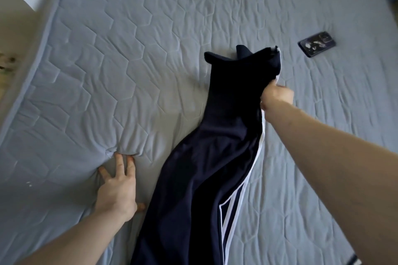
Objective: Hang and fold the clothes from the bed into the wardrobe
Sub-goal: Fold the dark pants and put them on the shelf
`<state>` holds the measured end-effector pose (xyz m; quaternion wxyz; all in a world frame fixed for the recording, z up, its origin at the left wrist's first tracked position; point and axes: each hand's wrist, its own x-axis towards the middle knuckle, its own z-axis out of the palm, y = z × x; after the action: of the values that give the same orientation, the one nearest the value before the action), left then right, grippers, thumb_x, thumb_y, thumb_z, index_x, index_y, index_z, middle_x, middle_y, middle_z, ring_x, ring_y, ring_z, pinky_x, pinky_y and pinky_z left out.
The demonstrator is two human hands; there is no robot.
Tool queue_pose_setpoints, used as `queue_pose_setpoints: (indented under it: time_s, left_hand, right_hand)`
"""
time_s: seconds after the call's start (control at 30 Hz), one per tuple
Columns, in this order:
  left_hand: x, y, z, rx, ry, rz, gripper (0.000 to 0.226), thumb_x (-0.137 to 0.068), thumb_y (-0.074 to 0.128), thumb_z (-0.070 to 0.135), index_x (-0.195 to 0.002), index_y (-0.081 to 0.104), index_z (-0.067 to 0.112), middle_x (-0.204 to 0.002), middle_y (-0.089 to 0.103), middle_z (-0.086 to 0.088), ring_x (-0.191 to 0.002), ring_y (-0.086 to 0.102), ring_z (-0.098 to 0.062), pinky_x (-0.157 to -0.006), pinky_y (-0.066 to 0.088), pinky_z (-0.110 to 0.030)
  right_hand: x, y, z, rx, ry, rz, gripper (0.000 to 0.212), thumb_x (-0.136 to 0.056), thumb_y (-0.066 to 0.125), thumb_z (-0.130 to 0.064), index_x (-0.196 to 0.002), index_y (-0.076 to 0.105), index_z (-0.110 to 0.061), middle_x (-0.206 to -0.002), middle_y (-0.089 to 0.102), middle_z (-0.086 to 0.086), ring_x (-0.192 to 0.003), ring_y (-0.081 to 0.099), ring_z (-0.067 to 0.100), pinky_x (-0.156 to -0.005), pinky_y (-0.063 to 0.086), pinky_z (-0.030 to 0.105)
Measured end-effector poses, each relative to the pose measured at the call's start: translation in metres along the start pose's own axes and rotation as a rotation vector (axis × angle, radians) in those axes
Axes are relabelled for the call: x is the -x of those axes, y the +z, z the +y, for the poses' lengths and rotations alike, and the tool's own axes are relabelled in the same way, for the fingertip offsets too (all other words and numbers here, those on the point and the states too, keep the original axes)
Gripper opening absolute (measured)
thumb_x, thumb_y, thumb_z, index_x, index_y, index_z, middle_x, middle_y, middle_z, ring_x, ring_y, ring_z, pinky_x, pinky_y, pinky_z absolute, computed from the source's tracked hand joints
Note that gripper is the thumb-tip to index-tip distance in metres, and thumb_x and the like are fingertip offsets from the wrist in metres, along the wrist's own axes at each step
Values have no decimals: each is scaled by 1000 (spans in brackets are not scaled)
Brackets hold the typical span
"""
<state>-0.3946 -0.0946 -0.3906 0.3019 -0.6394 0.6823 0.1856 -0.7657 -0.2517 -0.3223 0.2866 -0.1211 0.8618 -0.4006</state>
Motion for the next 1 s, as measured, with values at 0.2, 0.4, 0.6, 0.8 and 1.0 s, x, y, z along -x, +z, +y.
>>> queue_pose_setpoints:
  time_s: [0.2, 0.4, 0.6, 0.8, 1.0]
  left_hand:
    - [-1, 0, 1, -29, -11, -16, 136, -79, 81, 55, -160, -21, 15, -165, -29, -14, -151, 11, -54, -104, 52, -36]
    - [-3, 0, 0, 7, -12, -41, 142, -74, 81, 62, -159, -24, 16, -164, -31, -13, -149, 9, -56, -114, 43, -45]
    - [7, 12, -12, 151, 1, 11, 134, -73, 76, 67, -161, -17, 28, -166, -32, 1, -155, -1, -46, -119, 35, -47]
    - [81, 54, -22, 352, 81, 120, 86, -91, 58, 56, -161, 23, 22, -172, 5, 1, -158, 7, -25, -125, 24, -43]
    - [207, 114, -27, 809, 0, -158, 39, -88, 71, 49, -118, 61, 26, -119, 66, 7, -115, 62, -20, -92, 46, -32]
  right_hand:
    - [16, -22, 56, 242, 32, -112, 51, -90, 62, -53, -124, 58, -15, -118, 63, 8, -96, 68, 29, -93, 56, 40]
    - [118, -37, 134, 266, -223, -96, 48, -91, 68, -49, -131, 54, -27, -133, 44, -3, -94, 59, 17, -86, 37, 28]
    - [221, -87, 225, 278, -120, -245, 64, -90, 74, -42, -144, 42, -30, -137, 39, -10, -111, 59, 13, -96, 49, 34]
    - [317, -142, 307, 339, 296, -396, 50, -80, 85, -41, -116, 55, -23, -106, 67, -10, -96, 66, 11, -87, 48, 28]
    - [386, -170, 351, 172, 612, -522, 24, -84, 82, -6, -106, 71, -8, -87, 78, 1, -83, 74, 19, -71, 60, 28]
